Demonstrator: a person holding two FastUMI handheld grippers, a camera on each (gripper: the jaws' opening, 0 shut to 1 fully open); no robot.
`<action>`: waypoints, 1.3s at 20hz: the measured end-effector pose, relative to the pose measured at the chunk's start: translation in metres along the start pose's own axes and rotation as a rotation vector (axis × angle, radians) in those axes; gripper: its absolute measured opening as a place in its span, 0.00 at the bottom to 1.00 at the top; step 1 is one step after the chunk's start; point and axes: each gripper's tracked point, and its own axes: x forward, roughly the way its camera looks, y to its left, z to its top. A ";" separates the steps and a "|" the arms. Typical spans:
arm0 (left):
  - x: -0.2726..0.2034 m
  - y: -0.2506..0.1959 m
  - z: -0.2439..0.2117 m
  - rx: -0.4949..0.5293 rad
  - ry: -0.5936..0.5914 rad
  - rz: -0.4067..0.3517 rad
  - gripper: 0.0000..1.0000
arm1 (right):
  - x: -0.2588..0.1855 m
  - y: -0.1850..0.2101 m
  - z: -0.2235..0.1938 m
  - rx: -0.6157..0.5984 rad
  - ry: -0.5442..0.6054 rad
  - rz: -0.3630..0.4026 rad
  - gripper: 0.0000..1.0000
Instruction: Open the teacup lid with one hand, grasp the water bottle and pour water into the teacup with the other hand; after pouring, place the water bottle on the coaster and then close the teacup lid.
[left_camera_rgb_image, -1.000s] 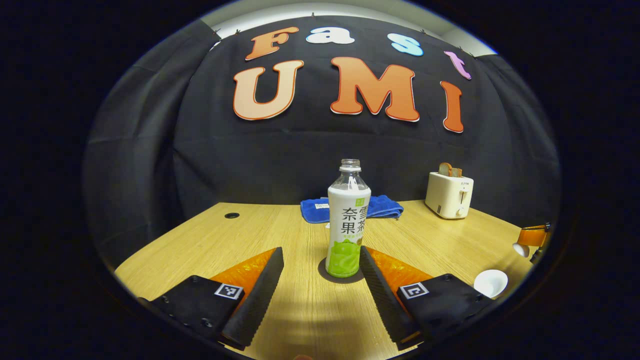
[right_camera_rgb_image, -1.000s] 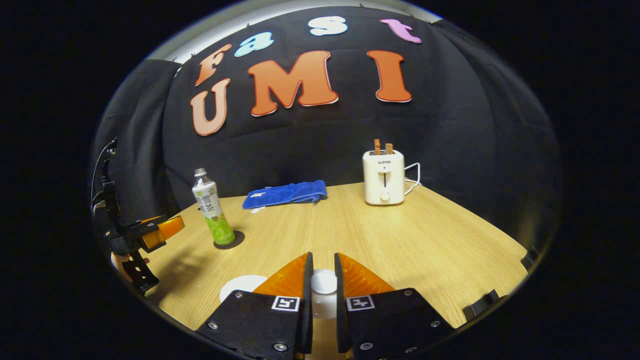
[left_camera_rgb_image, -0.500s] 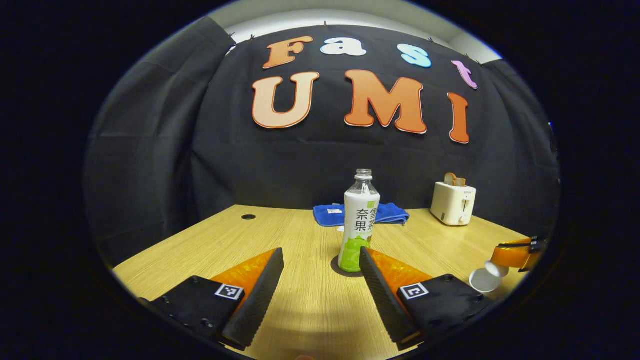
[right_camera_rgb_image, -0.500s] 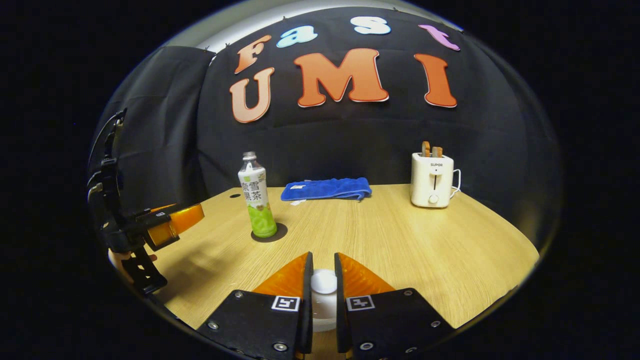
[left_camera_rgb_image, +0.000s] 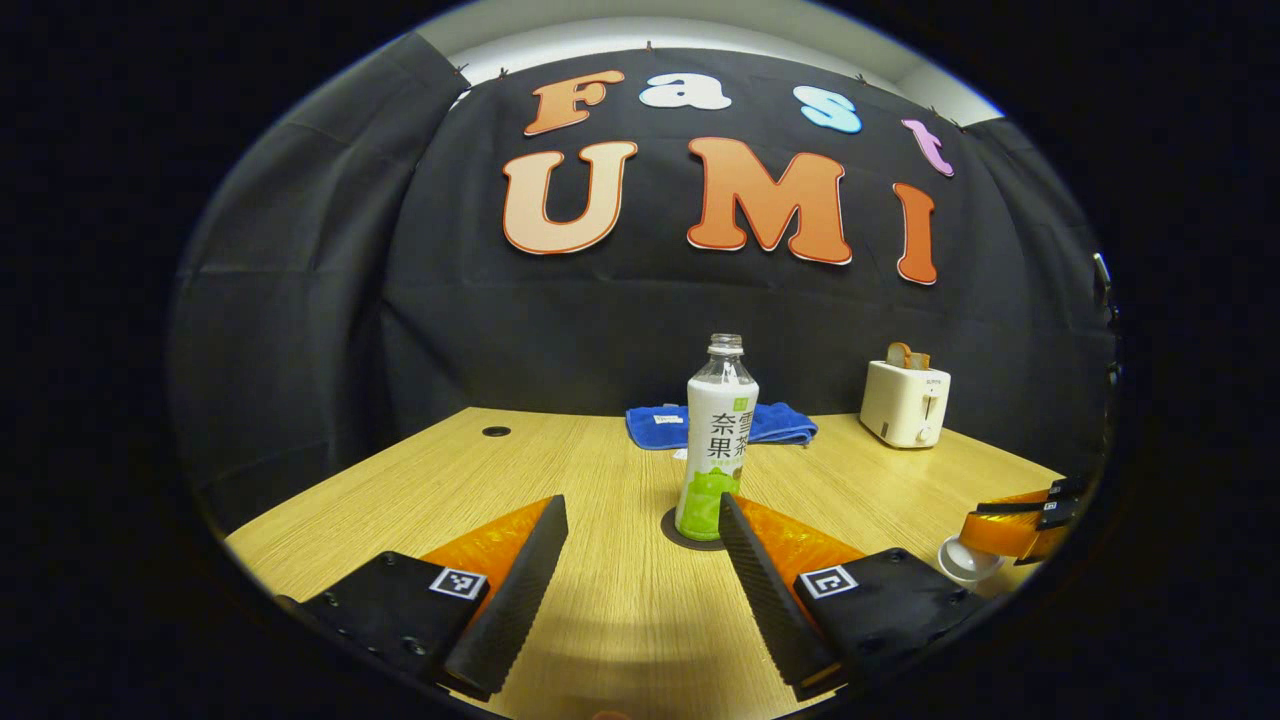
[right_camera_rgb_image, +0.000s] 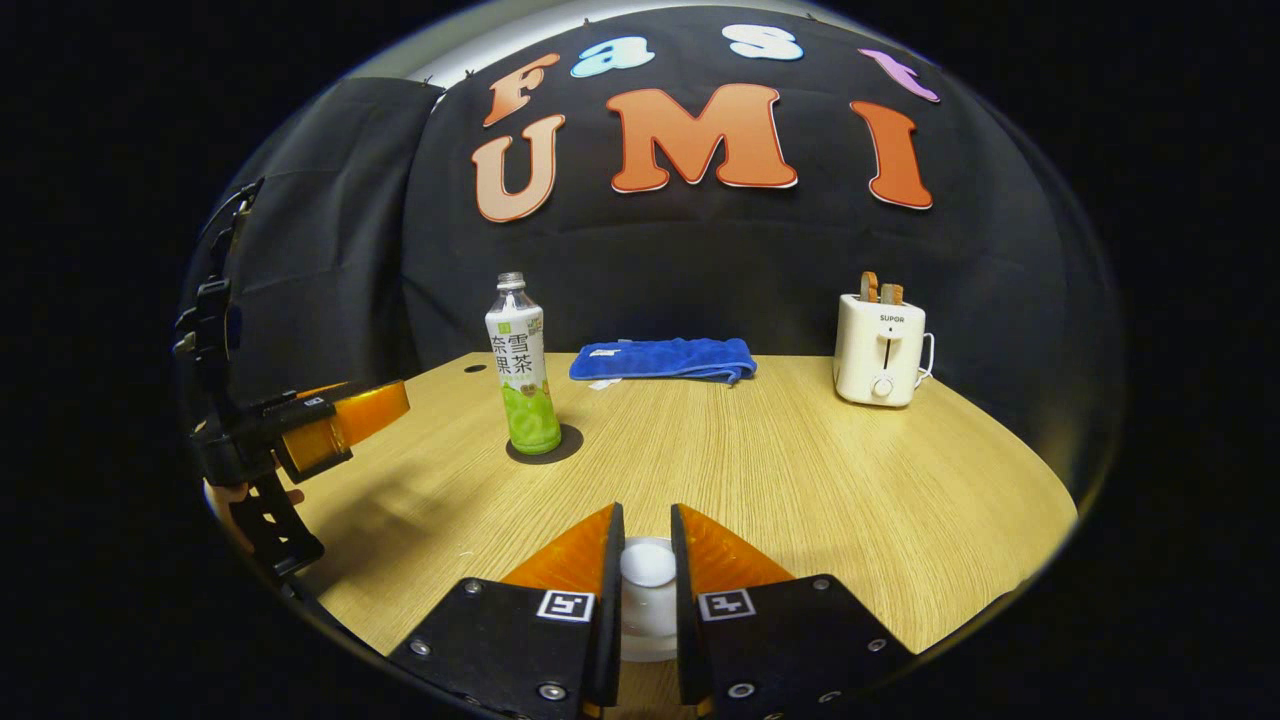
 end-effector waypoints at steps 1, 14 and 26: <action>-0.001 -0.001 -0.001 0.000 0.002 0.000 0.98 | 0.000 0.000 -0.001 0.003 0.003 0.001 0.24; -0.006 0.002 0.005 -0.001 -0.014 0.012 0.98 | -0.014 -0.029 0.019 0.042 -0.057 -0.053 0.58; -0.012 0.007 0.013 -0.007 -0.037 0.028 0.98 | -0.059 -0.093 0.055 0.037 -0.168 -0.215 0.96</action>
